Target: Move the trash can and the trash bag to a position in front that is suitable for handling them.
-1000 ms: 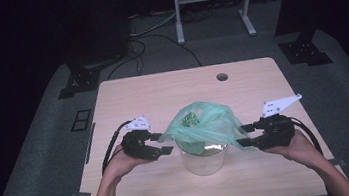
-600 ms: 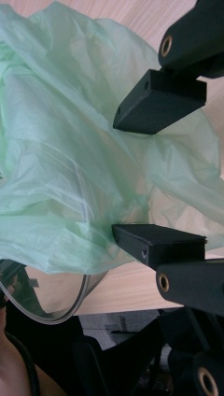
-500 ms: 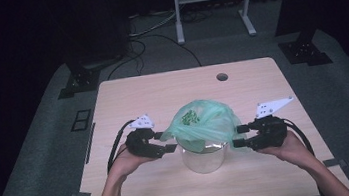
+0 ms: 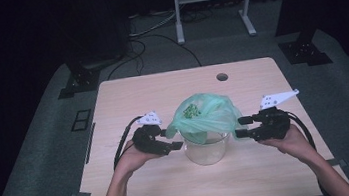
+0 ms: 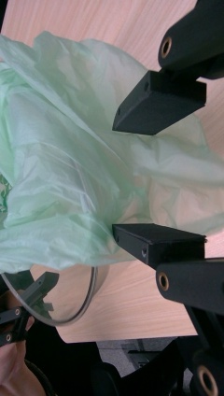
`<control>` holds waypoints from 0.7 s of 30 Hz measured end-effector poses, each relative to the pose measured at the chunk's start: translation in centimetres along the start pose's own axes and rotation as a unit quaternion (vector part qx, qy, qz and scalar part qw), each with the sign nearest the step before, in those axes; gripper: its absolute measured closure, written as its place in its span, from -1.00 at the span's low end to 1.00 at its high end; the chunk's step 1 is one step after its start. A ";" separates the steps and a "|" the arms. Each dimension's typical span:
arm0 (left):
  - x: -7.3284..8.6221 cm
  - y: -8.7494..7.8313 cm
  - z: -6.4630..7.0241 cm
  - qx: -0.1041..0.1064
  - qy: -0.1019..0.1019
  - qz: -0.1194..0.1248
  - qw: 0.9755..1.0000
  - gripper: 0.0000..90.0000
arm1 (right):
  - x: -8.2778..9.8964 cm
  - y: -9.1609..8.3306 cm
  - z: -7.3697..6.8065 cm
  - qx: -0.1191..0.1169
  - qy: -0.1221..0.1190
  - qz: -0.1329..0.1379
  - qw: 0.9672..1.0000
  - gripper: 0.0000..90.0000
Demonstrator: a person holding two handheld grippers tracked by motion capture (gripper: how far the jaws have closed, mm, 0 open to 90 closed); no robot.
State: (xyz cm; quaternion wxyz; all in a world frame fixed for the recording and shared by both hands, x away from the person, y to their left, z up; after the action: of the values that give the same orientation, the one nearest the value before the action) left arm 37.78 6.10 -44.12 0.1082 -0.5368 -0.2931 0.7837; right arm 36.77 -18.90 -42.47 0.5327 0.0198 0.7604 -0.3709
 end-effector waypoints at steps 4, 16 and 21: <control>0.0 -1.1 -0.2 -0.007 -0.008 0.001 1.000 -0.32 | -0.3 -0.8 -0.6 -0.007 -0.008 0.006 1.000 -0.06; -1.3 -4.3 -0.4 -0.020 -0.001 0.034 0.999 -0.34 | -1.5 -1.6 -1.9 -0.020 -0.029 0.012 0.999 -0.06; -2.1 -5.1 -0.4 -0.025 0.004 0.047 0.999 -0.34 | -1.9 -1.7 -2.0 -0.023 -0.035 0.014 0.999 0.00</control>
State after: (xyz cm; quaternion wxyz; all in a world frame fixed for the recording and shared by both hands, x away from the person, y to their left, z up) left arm 38.23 9.26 -39.63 0.0590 -0.5559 -0.2868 0.7779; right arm 35.22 -18.26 -39.67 0.5641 0.0053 0.7494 -0.3467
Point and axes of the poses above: each handheld gripper's, and its own axes: y roughly forward along the jaws, x roughly out of its underside, z roughly to its right, the point moved 9 cm from there along y, roughly forward along the jaws, and after that the axes turned 6 degrees about x, right-handed, at the moved point
